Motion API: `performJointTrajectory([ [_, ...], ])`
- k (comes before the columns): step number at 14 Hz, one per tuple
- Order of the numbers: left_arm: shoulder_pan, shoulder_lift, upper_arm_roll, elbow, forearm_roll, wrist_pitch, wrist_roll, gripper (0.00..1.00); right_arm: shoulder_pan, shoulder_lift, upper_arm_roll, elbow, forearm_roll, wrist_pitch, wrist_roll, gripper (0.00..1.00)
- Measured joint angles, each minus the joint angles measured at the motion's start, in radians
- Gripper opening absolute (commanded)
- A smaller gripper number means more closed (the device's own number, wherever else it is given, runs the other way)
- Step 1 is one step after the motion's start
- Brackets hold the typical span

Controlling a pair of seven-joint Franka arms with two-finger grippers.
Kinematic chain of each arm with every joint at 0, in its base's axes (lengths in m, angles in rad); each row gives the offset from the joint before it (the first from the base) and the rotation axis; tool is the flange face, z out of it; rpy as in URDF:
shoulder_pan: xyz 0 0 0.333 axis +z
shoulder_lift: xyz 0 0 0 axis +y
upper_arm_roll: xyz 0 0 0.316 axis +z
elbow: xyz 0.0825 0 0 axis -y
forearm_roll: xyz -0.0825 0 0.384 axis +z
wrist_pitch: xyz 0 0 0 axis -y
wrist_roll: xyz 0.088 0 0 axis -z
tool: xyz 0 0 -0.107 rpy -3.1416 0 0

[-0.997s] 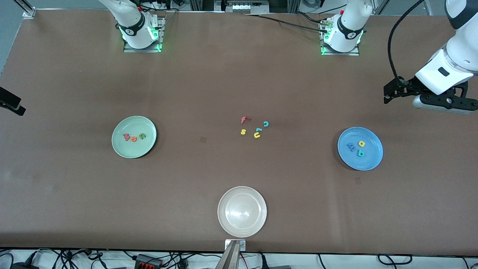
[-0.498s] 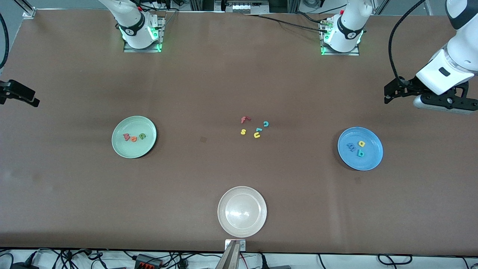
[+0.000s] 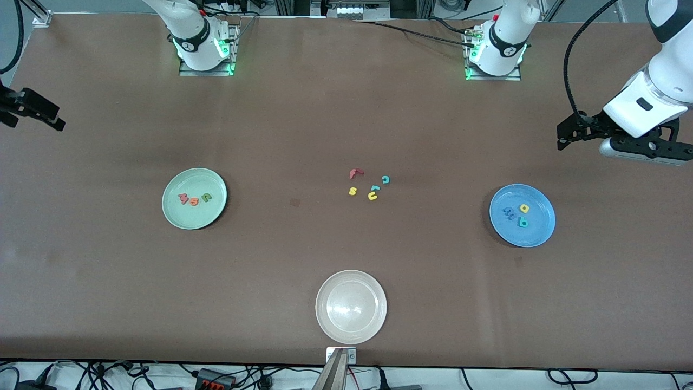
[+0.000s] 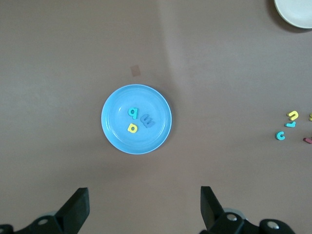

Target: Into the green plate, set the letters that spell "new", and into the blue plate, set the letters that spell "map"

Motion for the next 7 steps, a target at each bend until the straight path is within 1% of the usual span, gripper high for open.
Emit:
performJointTrajectory([
  [7, 0.0, 0.0, 0.0, 0.005, 0.0, -0.029, 0.0, 1.0, 0.0, -0.011, 0.0, -0.017, 0.0, 0.007, 0.001, 1.0],
])
